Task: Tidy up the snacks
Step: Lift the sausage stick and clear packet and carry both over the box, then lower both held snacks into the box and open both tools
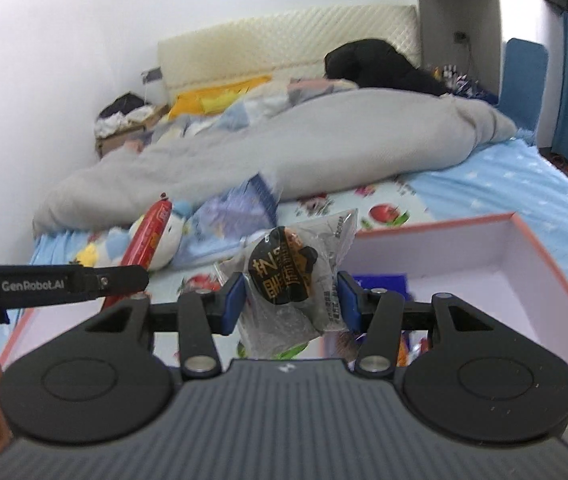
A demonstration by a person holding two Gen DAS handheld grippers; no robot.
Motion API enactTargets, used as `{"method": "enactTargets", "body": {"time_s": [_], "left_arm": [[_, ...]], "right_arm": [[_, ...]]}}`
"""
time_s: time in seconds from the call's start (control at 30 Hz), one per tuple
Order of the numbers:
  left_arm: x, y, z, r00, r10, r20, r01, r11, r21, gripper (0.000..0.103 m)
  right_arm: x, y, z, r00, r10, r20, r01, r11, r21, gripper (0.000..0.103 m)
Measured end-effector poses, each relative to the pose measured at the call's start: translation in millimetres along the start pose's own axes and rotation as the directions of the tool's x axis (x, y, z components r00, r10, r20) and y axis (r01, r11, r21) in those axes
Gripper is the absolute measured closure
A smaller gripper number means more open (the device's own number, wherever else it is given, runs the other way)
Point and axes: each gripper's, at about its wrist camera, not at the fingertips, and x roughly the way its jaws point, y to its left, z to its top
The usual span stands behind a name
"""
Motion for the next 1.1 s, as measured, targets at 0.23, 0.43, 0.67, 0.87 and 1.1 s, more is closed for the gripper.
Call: {"method": "enactTargets", "body": {"time_s": [0.23, 0.43, 0.67, 0.87, 1.1], "left_arm": [[15, -50, 15, 0.999, -0.036, 0.002, 0.036, 0.999, 0.037, 0.079], [51, -82, 15, 0.997, -0.055, -0.048, 0.058, 0.996, 0.068, 0.079], [110, -105, 2, 0.988, -0.052, -0.144, 0.066, 0.994, 0.092, 0.079], [158, -113, -13, 0.973, -0.039, -0.229, 0.062, 0.993, 0.097, 0.079], [196, -117, -29, 0.955, 0.001, -0.298, 0.041, 0.99, 0.136, 0.079]], "right_arm": [[-6, -37, 13, 1.0, -0.02, 0.021, 0.019, 1.0, 0.014, 0.051], [3, -75, 7, 0.998, -0.06, -0.008, 0.06, 0.997, 0.047, 0.051], [28, -117, -7, 0.992, -0.102, -0.079, 0.108, 0.99, 0.089, 0.051], [55, -143, -26, 0.979, -0.126, -0.158, 0.144, 0.983, 0.11, 0.051], [84, -164, -54, 0.963, -0.123, -0.238, 0.156, 0.98, 0.125, 0.051]]}}
